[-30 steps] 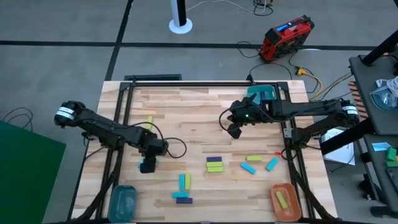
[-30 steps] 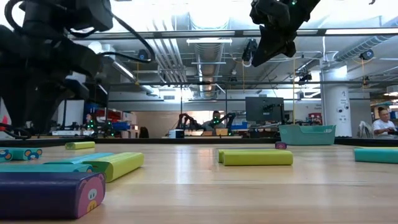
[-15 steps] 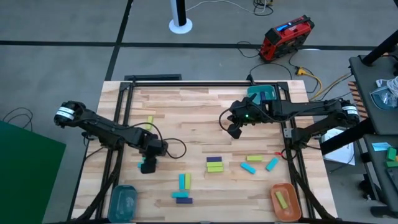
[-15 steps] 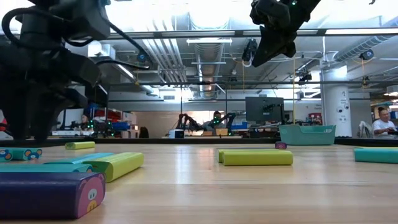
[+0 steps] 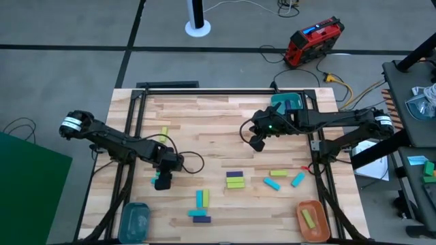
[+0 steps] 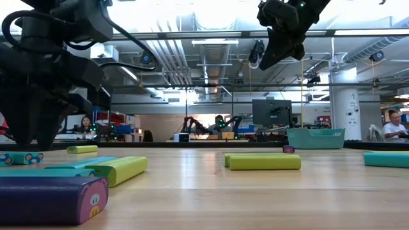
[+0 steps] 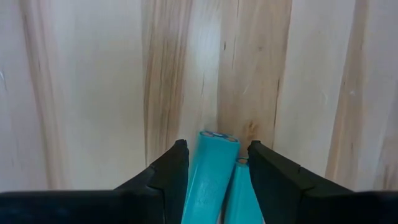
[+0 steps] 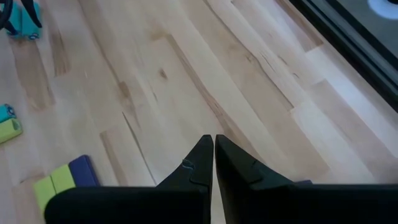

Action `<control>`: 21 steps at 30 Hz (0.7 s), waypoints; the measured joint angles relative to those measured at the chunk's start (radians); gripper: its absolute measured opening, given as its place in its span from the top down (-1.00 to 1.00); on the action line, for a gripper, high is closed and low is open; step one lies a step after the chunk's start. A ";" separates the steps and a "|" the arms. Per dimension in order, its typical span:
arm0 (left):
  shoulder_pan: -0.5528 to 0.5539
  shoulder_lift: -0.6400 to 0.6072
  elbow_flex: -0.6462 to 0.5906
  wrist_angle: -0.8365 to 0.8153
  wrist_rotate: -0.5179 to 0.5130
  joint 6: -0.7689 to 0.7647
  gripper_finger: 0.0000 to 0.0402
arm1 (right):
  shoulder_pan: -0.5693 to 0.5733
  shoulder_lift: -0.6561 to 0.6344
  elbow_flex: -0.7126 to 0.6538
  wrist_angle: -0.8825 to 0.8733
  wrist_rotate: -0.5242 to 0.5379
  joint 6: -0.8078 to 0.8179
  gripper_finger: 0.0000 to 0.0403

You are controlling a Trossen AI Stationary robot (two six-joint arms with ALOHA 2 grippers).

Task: Sort blocks
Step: Put the light blue block into the bottom blue bin

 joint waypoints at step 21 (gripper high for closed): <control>-0.005 0.052 -0.028 0.053 0.001 0.008 0.20 | -0.001 0.000 -0.008 0.001 0.000 -0.003 0.95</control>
